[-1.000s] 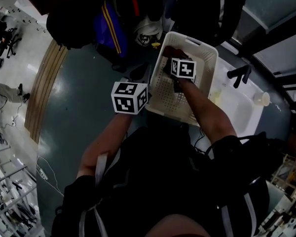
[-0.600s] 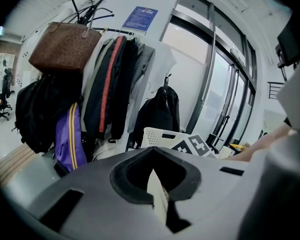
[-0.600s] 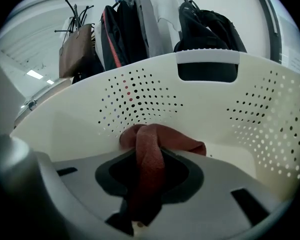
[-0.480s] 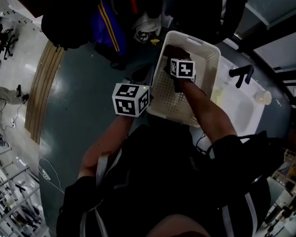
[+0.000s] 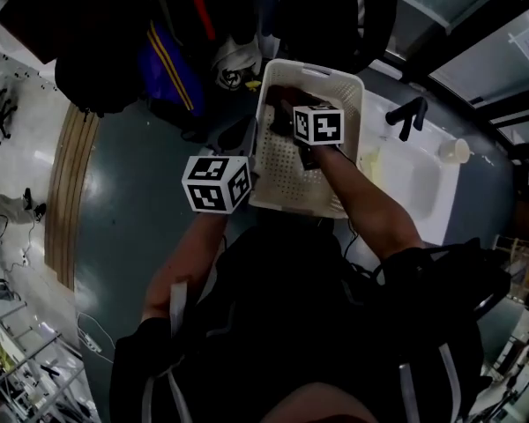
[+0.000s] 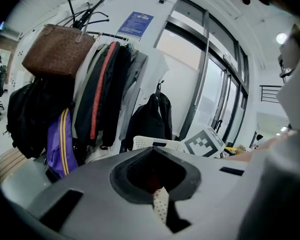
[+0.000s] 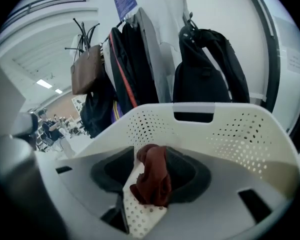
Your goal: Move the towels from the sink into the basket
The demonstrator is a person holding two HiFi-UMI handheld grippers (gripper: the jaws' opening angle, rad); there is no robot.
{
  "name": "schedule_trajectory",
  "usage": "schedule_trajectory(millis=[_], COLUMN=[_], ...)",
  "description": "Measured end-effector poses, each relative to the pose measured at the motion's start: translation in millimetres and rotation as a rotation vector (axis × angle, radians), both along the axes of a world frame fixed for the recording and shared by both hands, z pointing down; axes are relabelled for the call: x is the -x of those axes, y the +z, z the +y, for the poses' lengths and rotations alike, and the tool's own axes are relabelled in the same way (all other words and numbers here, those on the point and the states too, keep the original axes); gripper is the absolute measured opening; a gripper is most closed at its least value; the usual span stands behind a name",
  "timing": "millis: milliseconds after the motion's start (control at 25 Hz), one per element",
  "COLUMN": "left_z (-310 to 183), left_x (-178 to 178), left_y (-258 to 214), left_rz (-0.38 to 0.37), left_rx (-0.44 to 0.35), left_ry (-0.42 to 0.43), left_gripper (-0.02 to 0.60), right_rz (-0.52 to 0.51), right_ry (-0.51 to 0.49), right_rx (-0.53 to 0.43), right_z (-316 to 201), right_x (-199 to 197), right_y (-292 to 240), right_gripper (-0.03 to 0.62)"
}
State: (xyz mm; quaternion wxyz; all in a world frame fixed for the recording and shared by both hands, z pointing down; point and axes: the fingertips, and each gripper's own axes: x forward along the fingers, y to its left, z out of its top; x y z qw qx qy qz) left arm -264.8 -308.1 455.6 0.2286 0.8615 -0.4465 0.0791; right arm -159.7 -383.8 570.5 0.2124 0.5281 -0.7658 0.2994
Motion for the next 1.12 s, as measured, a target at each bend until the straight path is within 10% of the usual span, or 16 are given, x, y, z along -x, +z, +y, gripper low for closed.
schedule_trajectory(millis=[560, 1120], left_z=[23, 70], left_x=[-85, -218], left_y=[-64, -100], left_rz=[0.053, 0.089], left_rx=[-0.12, -0.168], left_ry=[0.151, 0.324], left_gripper=[0.002, 0.002], right_rz=[-0.176, -0.028], right_ry=[0.076, 0.098], right_rx=[-0.308, -0.503], right_z=[66, 150], right_x=[-89, -208], right_y=[-148, -214], right_gripper=[0.04, 0.012])
